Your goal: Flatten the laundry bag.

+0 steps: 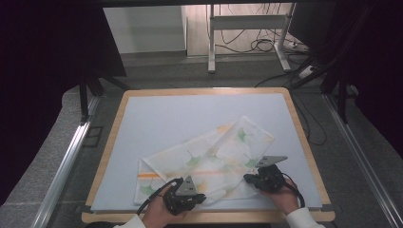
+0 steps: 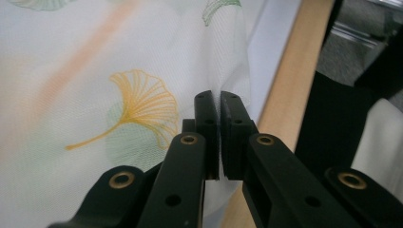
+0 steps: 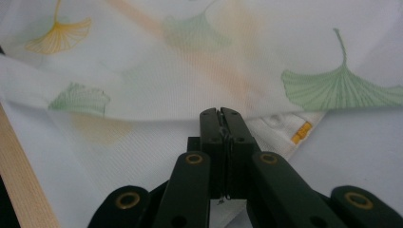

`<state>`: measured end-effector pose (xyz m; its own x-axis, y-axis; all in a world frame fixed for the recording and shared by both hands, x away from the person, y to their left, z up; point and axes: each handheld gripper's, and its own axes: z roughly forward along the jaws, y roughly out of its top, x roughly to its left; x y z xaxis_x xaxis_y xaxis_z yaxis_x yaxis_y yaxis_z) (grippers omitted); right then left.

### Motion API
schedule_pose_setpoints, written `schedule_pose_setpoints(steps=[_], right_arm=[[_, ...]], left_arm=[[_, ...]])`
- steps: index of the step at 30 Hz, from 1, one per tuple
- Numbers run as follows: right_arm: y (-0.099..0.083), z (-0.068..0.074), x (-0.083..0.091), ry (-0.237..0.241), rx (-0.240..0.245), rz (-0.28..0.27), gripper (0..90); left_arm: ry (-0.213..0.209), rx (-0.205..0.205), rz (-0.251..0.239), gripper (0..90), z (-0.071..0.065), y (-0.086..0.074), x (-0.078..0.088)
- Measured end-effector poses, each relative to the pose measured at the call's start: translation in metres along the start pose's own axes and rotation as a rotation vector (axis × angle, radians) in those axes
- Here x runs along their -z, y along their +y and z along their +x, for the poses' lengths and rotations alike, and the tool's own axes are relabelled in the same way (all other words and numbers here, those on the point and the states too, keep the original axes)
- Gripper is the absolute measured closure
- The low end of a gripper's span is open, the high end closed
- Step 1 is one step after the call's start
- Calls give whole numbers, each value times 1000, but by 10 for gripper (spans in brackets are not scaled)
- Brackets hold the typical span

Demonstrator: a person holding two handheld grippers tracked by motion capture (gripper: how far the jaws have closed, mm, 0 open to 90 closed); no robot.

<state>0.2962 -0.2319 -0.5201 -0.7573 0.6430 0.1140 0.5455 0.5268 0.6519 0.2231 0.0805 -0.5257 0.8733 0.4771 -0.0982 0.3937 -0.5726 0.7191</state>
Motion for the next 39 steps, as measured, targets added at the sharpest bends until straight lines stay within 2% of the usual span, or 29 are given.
schedule_pose_setpoints(steps=[10, 17, 21, 39], right_arm=[[0, 0, 0, -5, 5, 1, 879], [0, 0, 0, -5, 7, 2, 879], [0, 1, 0, -6, 9, 2, 879], [0, 0, 0, -6, 9, 2, 881]], left_arm=[[42, 28, -37, 878, 10, 1, 9], [90, 55, -79, 879, 19, 3, 16], [105, 77, -88, 879, 27, 3, 19], [177, 128, -156, 879, 50, 3, 37]])
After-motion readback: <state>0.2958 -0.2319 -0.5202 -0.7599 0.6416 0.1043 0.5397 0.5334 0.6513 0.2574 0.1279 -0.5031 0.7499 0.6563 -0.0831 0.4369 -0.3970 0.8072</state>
